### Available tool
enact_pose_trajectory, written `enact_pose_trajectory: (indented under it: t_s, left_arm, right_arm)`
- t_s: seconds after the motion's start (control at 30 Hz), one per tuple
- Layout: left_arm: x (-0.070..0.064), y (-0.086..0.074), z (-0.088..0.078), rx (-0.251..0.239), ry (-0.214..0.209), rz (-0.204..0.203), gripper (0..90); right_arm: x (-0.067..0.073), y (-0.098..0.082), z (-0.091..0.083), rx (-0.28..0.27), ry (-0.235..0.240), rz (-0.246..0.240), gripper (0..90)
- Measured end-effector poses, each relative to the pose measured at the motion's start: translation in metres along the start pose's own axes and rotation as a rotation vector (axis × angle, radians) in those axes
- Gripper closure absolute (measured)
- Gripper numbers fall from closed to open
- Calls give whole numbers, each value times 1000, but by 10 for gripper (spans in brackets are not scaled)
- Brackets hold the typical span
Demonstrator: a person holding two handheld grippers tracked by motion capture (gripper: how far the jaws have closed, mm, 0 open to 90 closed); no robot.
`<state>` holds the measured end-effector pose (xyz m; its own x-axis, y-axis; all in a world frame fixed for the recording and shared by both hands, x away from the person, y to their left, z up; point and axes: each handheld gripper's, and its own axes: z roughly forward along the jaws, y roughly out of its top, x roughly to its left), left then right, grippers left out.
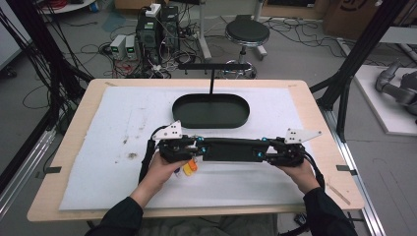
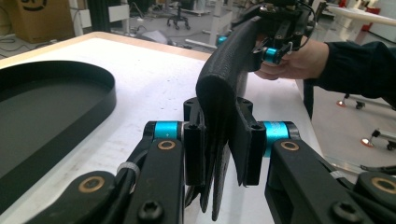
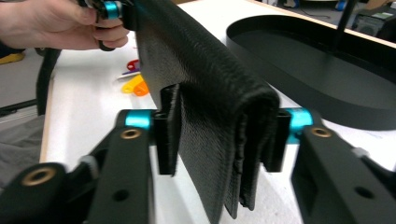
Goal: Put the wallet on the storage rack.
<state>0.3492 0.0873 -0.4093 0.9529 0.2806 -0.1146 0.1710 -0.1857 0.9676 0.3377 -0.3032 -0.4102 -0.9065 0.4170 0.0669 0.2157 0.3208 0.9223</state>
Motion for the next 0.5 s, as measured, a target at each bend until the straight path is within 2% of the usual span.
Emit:
enact_pose_trajectory:
  t_s: [0.1, 0.23, 0.3, 0.4, 0.5]
  left_arm:
    - [1, 1, -4, -3, 19, -11, 749]
    - [2, 3, -10, -14, 53, -29, 696]
    - [3, 5, -13, -16, 91, -35, 620]
    - [5, 7, -21, -22, 148, -64, 441]
    - [6, 9, -32, -24, 181, -64, 390]
  right_arm:
    - [1, 2, 1, -7, 34, -9, 710]
    - [3, 6, 3, -20, 62, -10, 747]
    - [5, 8, 4, -27, 54, -19, 751]
    - [6, 11, 6, -18, 29, -30, 754]
    - [5, 13, 6, -26, 3, -26, 754]
